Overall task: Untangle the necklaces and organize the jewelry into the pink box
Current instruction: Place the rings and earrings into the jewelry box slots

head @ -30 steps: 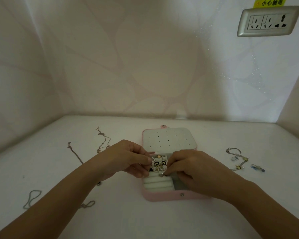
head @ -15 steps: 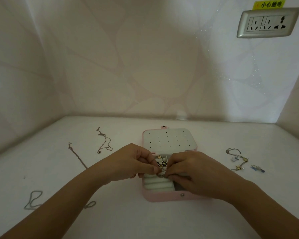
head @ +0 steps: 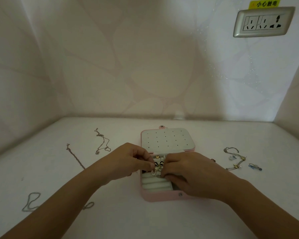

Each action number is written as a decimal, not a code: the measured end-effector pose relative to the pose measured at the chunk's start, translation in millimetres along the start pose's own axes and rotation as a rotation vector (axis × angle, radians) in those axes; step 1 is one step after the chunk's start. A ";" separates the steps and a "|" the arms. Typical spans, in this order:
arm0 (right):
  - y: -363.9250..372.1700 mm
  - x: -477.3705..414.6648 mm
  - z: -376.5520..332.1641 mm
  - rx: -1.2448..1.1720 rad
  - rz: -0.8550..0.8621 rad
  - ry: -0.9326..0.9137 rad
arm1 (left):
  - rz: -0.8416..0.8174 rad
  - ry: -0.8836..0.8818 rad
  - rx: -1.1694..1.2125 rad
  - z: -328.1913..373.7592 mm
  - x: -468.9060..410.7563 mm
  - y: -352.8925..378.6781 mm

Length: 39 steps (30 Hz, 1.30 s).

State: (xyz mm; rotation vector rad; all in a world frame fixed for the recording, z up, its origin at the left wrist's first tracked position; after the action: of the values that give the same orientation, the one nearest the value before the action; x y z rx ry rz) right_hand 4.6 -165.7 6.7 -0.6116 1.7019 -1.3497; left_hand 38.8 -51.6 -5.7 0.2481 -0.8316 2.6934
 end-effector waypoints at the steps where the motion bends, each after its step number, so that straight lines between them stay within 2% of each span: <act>1: 0.1 -0.3 -1.0 0.010 0.000 -0.007 | 0.011 -0.002 -0.005 0.4 0.1 -1.0; 10: -1.5 -0.2 -2.7 0.021 -0.006 -0.020 | 0.013 -0.021 0.012 -1.3 -1.8 -2.1; 24: -3.2 0.4 -3.7 -0.017 -0.014 -0.006 | 0.079 -0.066 -0.102 1.8 4.8 -10.9; 28: -2.1 0.9 2.6 -0.061 -0.024 0.050 | 0.037 -0.038 -0.086 9.6 8.5 -3.4; 32: -8.2 6.6 25.7 -0.173 0.030 0.192 | -0.020 0.026 -0.086 19.1 10.3 13.7; 39: -10.7 14.6 44.1 -0.179 0.033 0.273 | 0.007 0.074 -0.182 18.5 3.0 27.9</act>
State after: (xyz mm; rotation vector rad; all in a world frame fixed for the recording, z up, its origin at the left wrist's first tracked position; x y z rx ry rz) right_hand 33.2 -203.7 10.0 -0.5142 2.0610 -1.3129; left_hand 27.8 -83.3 -4.4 0.1027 -1.0480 2.5948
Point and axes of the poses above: each hand's wrist, its own x-axis away from the middle knuckle, its own y-axis out of the palm, z = x × y, the point moved 9 cm from there along -x, towards the middle knuckle, and after that the axes turned 6 degrees about -y, right-handed, at the moved point
